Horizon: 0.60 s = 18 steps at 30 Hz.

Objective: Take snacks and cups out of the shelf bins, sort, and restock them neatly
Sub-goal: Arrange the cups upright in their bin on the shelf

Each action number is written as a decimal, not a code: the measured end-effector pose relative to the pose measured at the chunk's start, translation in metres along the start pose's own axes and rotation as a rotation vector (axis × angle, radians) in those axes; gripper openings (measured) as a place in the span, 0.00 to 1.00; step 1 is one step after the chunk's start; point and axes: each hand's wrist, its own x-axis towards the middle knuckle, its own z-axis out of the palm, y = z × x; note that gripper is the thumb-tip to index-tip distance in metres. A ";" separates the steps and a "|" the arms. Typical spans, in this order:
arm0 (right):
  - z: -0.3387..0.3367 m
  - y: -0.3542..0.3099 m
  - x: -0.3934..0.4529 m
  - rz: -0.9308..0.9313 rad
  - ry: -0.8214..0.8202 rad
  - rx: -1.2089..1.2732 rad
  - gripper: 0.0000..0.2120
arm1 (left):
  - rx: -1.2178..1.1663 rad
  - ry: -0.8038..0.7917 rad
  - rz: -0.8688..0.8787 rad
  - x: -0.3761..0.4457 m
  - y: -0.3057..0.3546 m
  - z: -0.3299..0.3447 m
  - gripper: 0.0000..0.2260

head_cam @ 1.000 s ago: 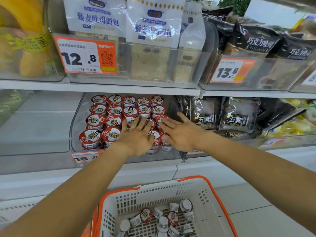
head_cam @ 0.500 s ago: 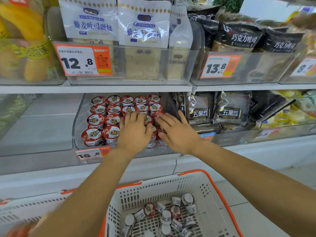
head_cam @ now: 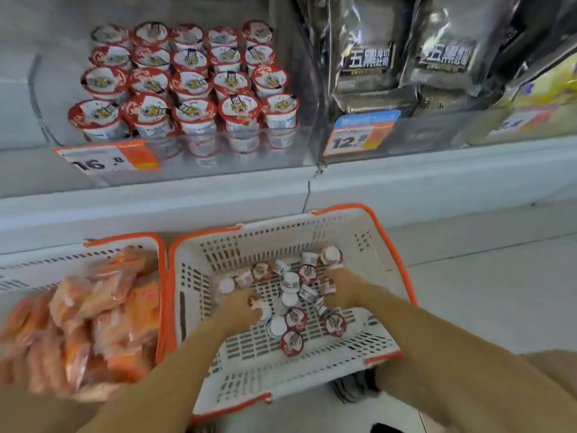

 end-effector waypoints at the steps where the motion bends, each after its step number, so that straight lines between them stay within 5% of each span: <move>1: 0.020 0.015 0.006 0.052 -0.035 -0.003 0.35 | -0.005 -0.062 -0.014 0.000 -0.007 0.011 0.23; 4: 0.071 0.044 0.017 0.208 -0.083 0.046 0.44 | -0.015 -0.159 -0.053 0.008 -0.024 0.042 0.30; 8: 0.112 0.051 0.030 0.168 -0.111 0.216 0.54 | -0.140 -0.157 -0.132 0.018 -0.028 0.090 0.38; 12: 0.133 0.042 0.050 0.118 -0.069 0.319 0.50 | -0.150 0.033 -0.130 0.029 -0.014 0.120 0.37; 18: 0.144 0.034 0.067 0.008 -0.198 0.276 0.41 | -0.051 0.043 -0.038 0.051 -0.005 0.129 0.33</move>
